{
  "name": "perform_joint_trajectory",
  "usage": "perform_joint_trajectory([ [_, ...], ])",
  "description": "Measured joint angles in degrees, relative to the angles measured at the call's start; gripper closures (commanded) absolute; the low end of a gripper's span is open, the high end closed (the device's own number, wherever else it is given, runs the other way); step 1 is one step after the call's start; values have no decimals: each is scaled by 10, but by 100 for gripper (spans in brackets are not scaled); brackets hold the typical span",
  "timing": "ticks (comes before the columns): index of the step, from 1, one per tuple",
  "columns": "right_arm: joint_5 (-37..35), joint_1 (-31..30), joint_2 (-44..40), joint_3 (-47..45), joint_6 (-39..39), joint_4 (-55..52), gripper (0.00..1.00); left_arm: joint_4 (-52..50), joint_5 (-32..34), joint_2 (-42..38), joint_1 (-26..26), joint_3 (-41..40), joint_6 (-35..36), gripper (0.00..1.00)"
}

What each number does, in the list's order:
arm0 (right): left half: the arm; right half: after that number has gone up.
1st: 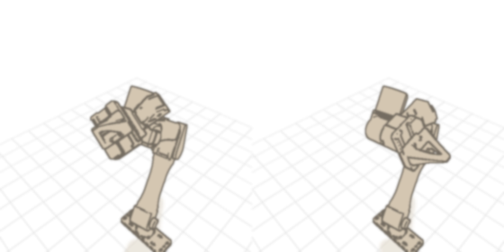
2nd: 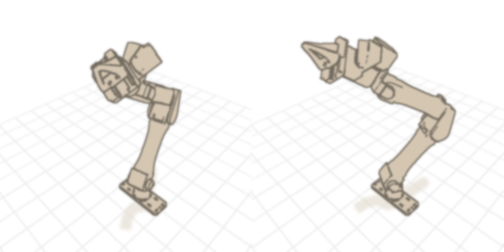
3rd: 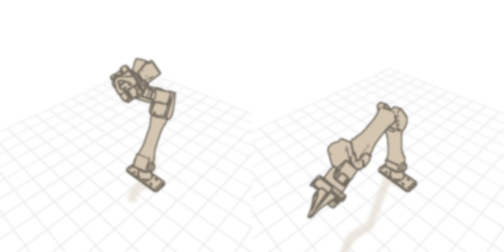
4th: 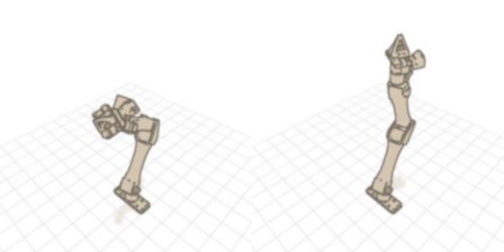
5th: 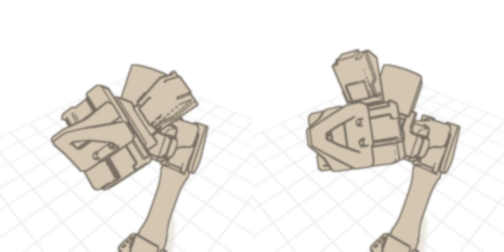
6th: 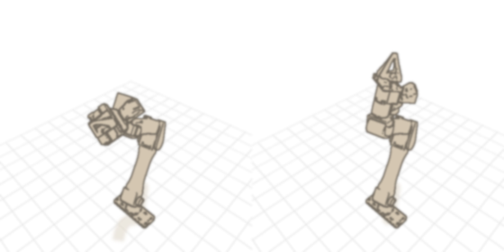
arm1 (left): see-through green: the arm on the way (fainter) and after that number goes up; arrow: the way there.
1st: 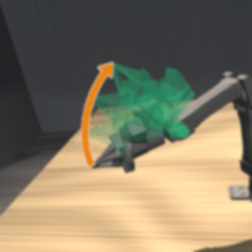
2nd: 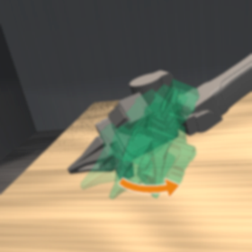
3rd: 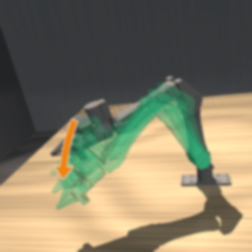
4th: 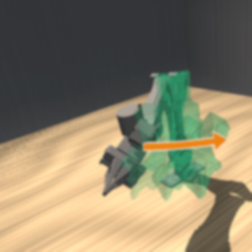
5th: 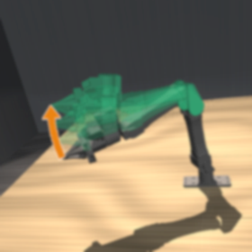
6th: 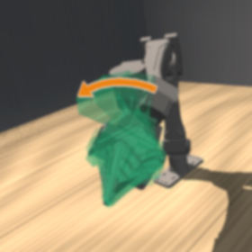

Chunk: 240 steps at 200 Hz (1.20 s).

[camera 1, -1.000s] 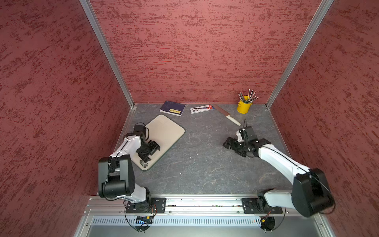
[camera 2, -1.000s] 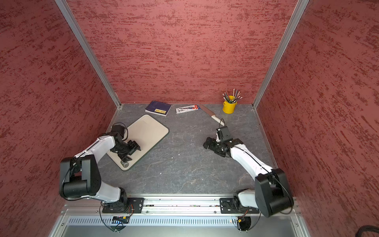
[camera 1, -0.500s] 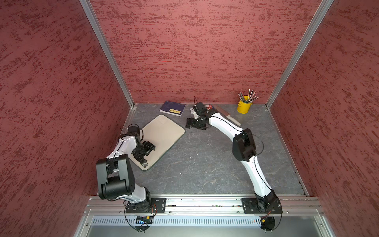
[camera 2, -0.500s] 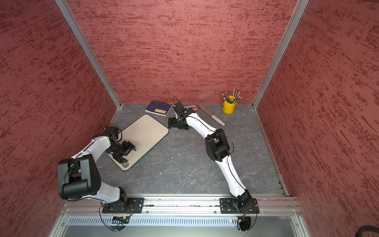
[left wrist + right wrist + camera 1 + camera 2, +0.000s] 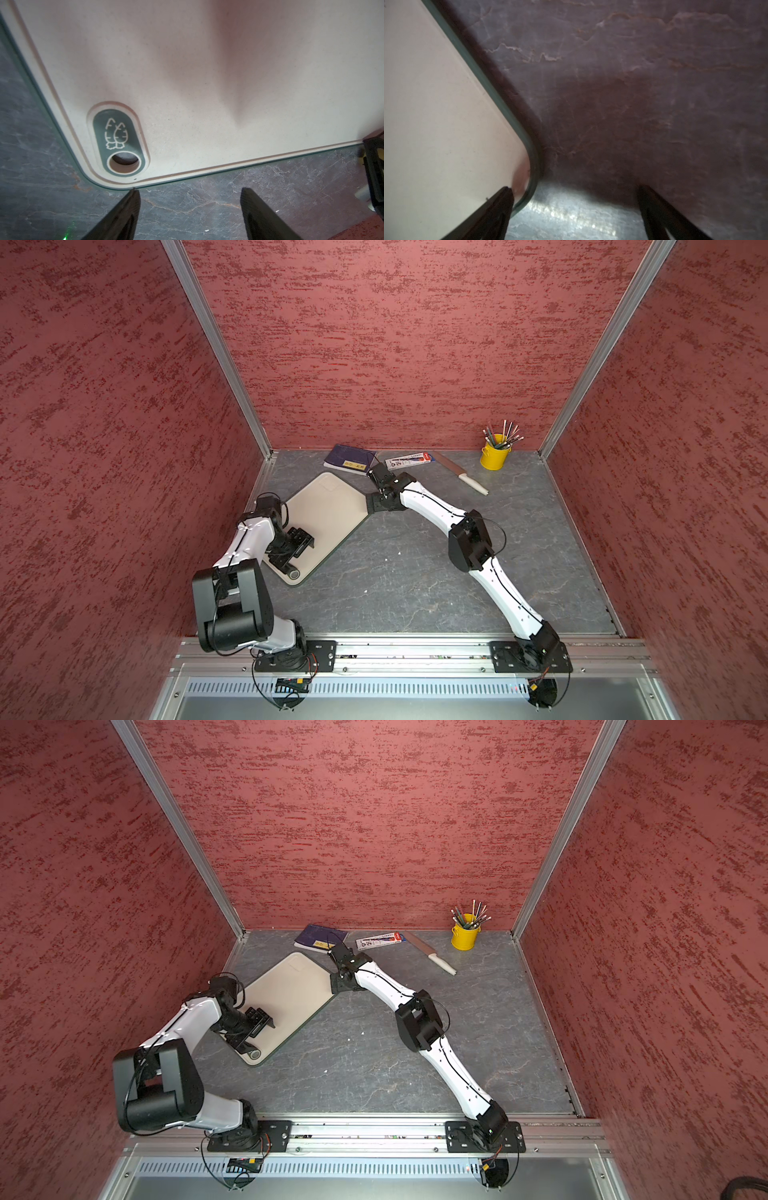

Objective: Align the knife with the edge of the cutting board
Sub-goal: Adjust the work surface at the center of the board.

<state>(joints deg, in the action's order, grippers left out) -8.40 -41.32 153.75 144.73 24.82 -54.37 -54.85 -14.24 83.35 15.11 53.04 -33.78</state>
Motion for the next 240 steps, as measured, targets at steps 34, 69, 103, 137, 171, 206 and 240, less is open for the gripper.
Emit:
perform_joint_trajectory([
  [34,-64,-15,15,23,-30,1,2,-7,6,1,6,28,13,19],
  [69,-109,-21,12,17,-33,-9,2,18,-7,54,-38,80,10,21],
  [103,-118,-16,-40,-71,-25,-10,2,50,-14,148,-122,149,-3,21],
  [137,-112,0,-158,-270,-7,7,2,66,-25,183,-168,159,-16,21],
  [171,-93,20,-291,-488,27,40,2,73,-32,189,-188,159,-20,21],
  [206,-74,35,-428,-688,66,68,2,73,-37,190,-196,159,-19,21],
  [240,-47,40,-525,-805,81,45,2,72,-37,189,-186,159,-17,21],
])
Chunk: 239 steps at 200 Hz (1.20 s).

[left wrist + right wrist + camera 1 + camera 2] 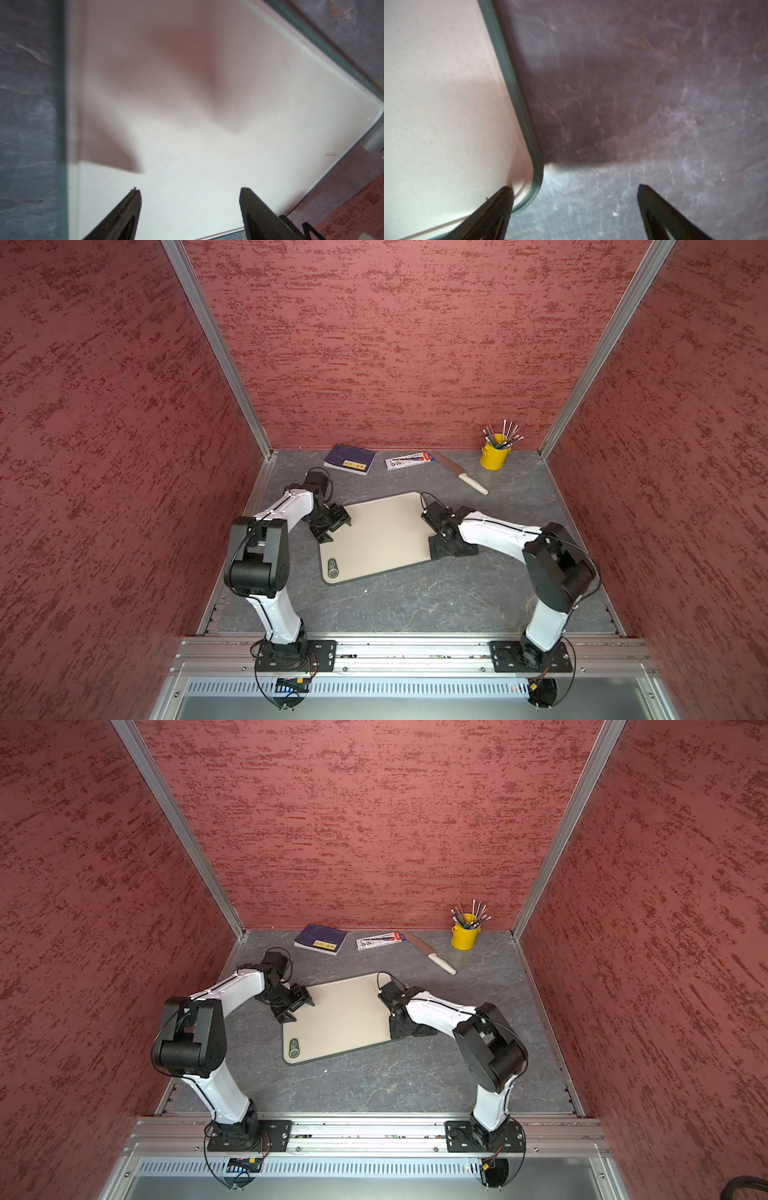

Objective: Align the knife with the edge of the cutting board
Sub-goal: Adjust the work surface at the center of the board, then move the work surface to the center of the board.

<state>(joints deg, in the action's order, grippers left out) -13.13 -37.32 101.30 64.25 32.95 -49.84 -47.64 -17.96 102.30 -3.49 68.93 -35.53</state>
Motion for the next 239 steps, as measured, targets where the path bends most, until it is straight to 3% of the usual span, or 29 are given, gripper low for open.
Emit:
perform_joint_trajectory([
  [50,69,24,-45,-9,-44,20,2,-3,-2,-35,36,-17,10,21],
  [95,152,88,57,119,-68,60,2,-3,-19,-44,51,-68,27,19],
  [138,219,133,118,144,-64,67,2,-2,-41,-44,52,-82,41,17],
  [207,319,141,104,118,-54,98,2,29,-89,-40,54,-99,49,17],
  [239,330,148,76,76,-56,124,2,45,-87,-44,35,-105,29,17],
])
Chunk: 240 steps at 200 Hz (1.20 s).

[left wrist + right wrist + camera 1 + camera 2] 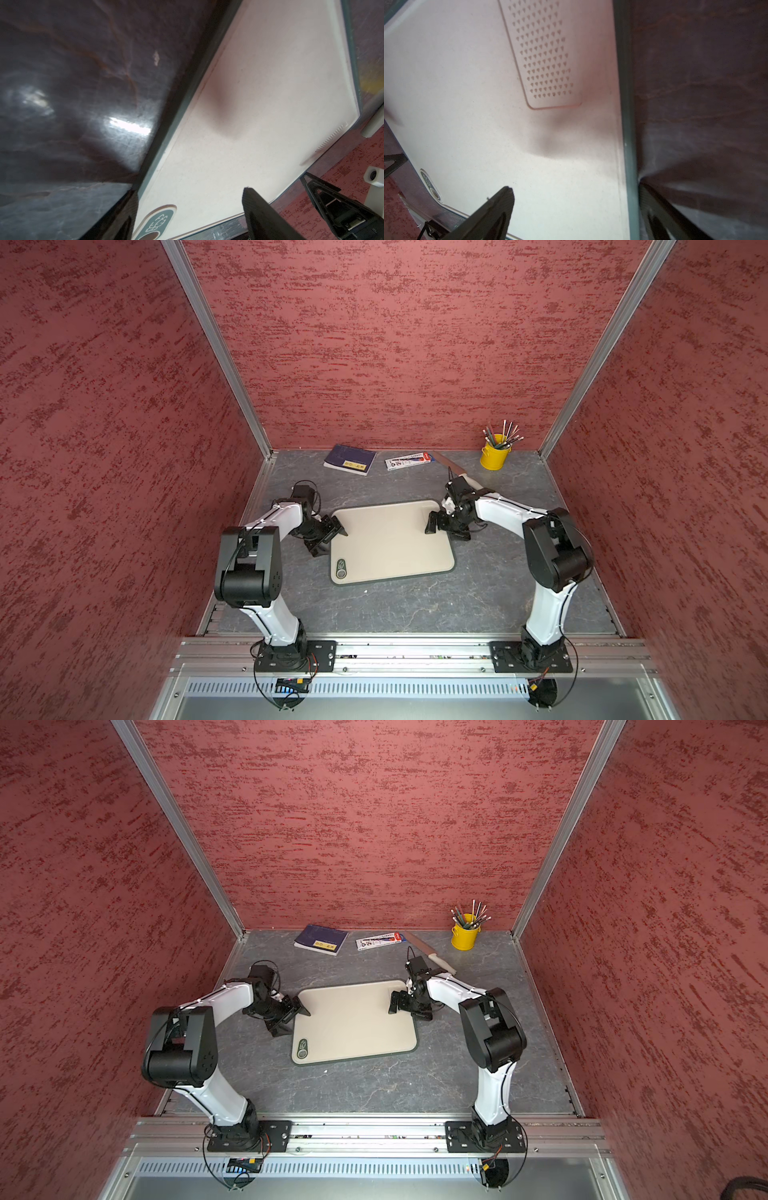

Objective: Align the knife with the edge of the cutting board
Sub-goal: Move the work surface to the center of the board.

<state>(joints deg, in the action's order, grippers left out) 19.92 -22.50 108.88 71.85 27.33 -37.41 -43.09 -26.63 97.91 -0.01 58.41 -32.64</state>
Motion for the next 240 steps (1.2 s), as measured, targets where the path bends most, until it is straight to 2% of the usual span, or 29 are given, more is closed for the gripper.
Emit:
perform_joint_trajectory([
  [59,-17,16,-78,-100,-9,1,2,38,15,-5,-71,-2,-42,17],
  [86,-4,12,-104,-131,-13,12,2,74,-44,2,-121,-12,-66,17],
  [110,7,11,-127,-159,-12,21,2,84,-69,5,-152,-15,-81,17],
  [147,27,11,-159,-197,-9,27,2,95,-76,5,-161,-18,-94,17],
  [208,39,17,-160,-200,-5,32,2,78,-68,2,-169,-14,-90,17],
  [228,39,20,-159,-199,-3,31,2,42,-39,-11,-148,5,-75,16],
  [240,39,22,-156,-196,-2,28,2,30,-24,-27,-117,15,-64,15],
])
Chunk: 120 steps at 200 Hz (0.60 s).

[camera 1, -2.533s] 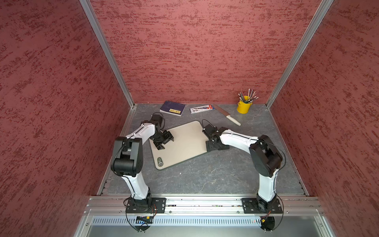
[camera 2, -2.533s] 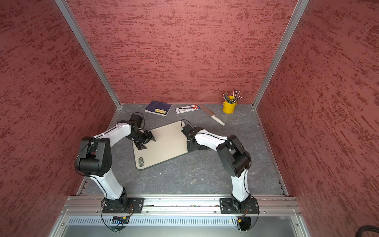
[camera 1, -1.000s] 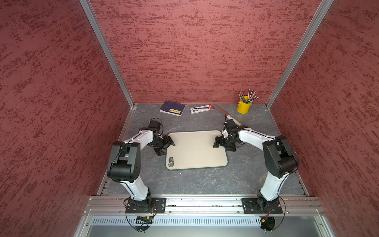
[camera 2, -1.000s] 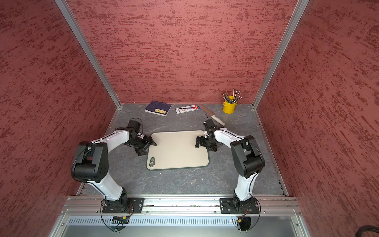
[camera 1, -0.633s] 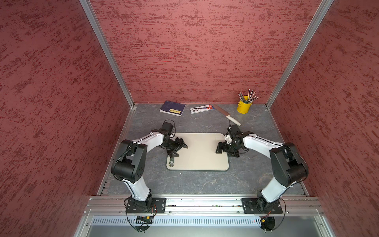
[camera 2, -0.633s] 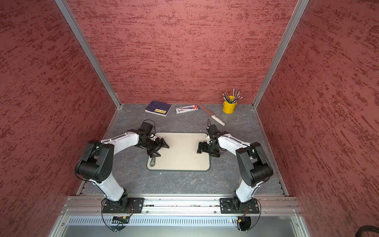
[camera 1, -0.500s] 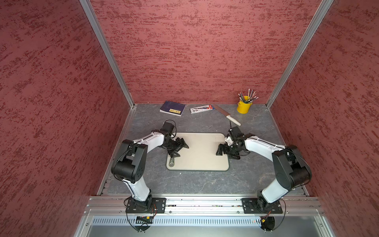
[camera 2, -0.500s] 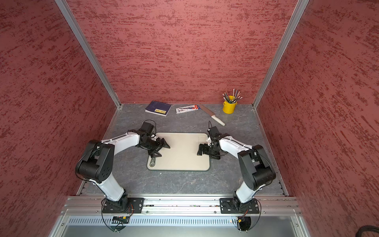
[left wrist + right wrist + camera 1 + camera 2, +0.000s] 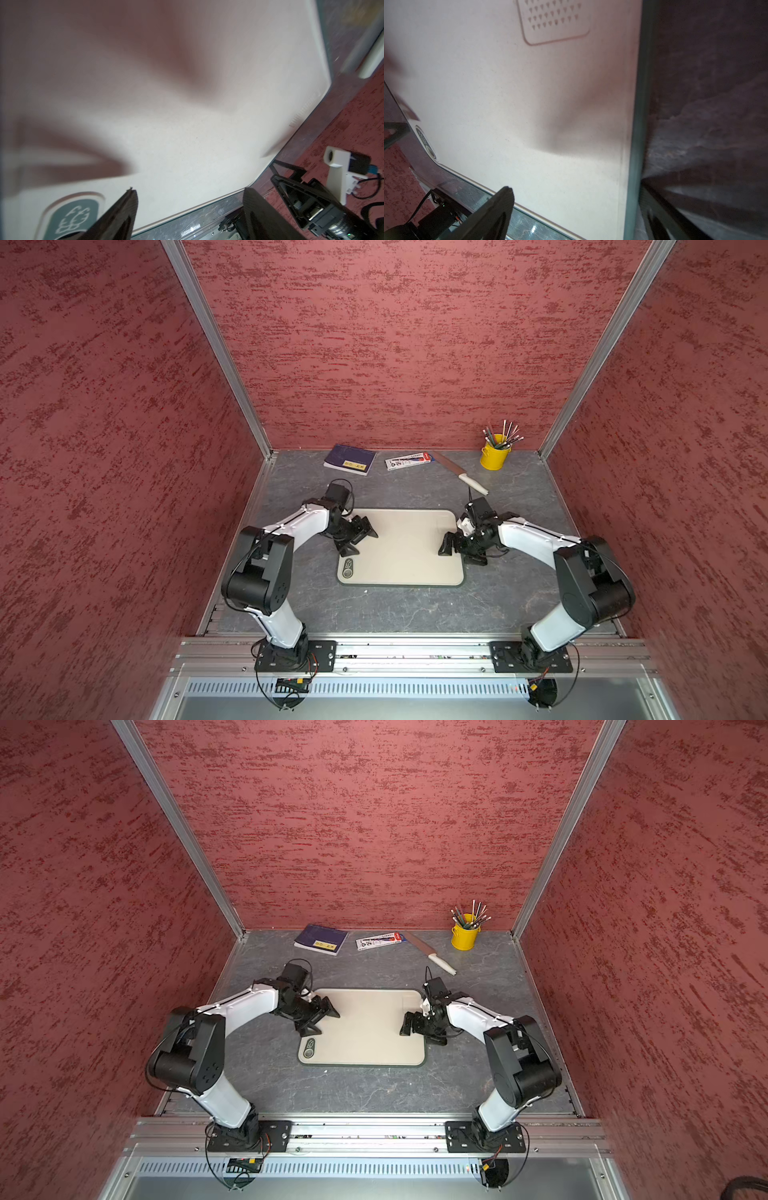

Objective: Align the knife with the edge of the cutting board
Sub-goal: Move the work surface to the center of the board.

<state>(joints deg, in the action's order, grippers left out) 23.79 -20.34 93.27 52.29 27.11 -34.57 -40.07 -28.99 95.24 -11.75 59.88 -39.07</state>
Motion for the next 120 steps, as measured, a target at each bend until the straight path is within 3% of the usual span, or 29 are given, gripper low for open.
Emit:
perform_joint_trajectory([
  [31,-2,4,13,16,0,-12,2,-5,32,-19,89,-1,27,16],
  [48,-3,7,23,28,-1,-15,2,-1,40,-8,111,-13,39,17],
  [120,-2,25,44,51,-2,-17,2,50,17,5,74,-65,42,19],
])
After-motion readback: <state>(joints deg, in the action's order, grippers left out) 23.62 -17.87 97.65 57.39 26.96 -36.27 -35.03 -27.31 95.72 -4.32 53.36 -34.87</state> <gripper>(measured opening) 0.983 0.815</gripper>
